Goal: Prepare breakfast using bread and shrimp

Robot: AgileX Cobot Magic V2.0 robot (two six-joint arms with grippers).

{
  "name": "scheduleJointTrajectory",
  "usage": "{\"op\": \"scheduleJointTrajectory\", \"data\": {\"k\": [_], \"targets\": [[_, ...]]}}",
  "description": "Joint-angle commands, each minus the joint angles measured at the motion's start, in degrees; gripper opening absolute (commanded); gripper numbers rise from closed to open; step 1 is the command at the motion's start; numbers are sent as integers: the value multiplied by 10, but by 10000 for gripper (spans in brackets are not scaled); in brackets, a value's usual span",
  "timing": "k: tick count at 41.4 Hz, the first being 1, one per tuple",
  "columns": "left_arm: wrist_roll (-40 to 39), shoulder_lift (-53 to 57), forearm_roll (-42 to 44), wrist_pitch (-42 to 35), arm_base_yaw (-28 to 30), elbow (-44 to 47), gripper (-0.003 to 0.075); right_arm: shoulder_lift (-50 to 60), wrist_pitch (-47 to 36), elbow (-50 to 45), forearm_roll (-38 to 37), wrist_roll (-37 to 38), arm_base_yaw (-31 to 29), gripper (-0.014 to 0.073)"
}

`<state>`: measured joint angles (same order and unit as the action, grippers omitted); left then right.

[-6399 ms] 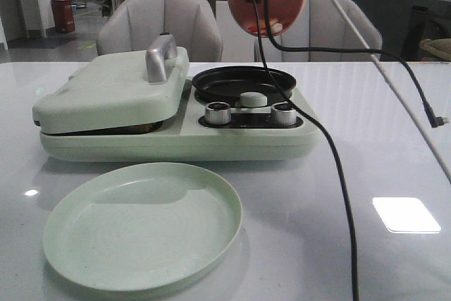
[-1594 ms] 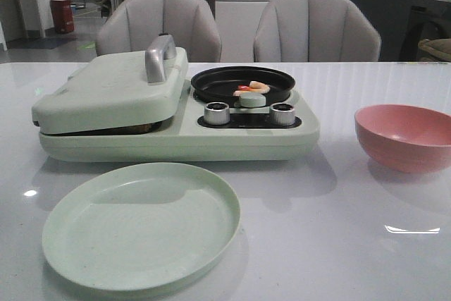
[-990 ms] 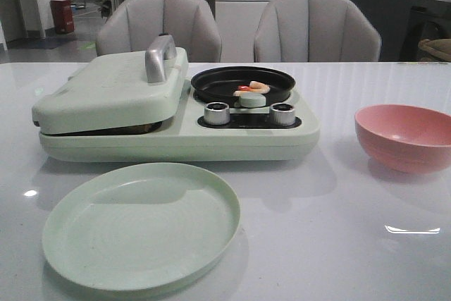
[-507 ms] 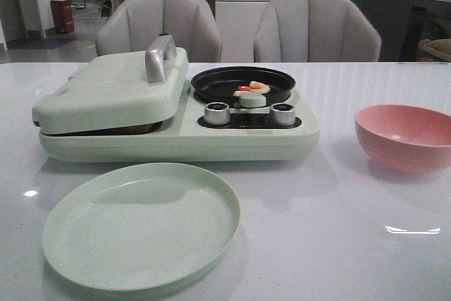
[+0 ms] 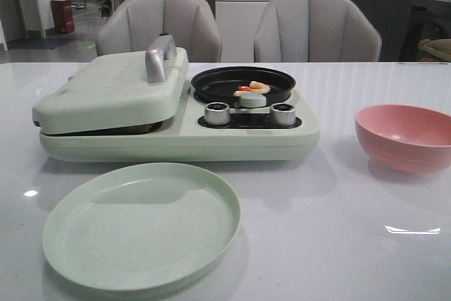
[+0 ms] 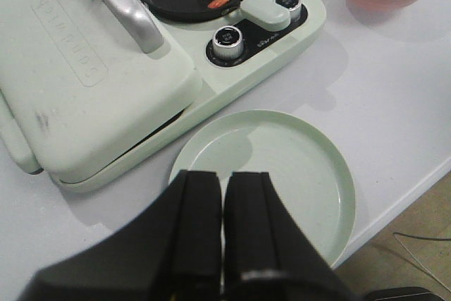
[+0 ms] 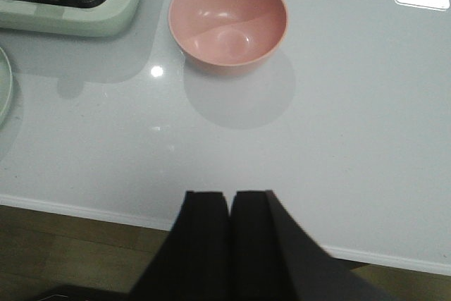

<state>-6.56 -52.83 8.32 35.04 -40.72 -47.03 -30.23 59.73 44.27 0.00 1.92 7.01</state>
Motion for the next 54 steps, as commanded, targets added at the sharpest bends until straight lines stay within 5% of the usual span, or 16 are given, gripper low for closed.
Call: {"op": "scheduleJointTrajectory", "data": {"k": [1,36,54], "targets": [[-5,4,-1,-39,-3,-17,143,-2,-35,15,-7,-5,2,30],[-3,19,18,-41,1,-4,143,-2,-35,15,-7,-5,2,29],[-3,177,20,-189,172,154,101,-2,-35,15,-7,-5,2,29]]}}
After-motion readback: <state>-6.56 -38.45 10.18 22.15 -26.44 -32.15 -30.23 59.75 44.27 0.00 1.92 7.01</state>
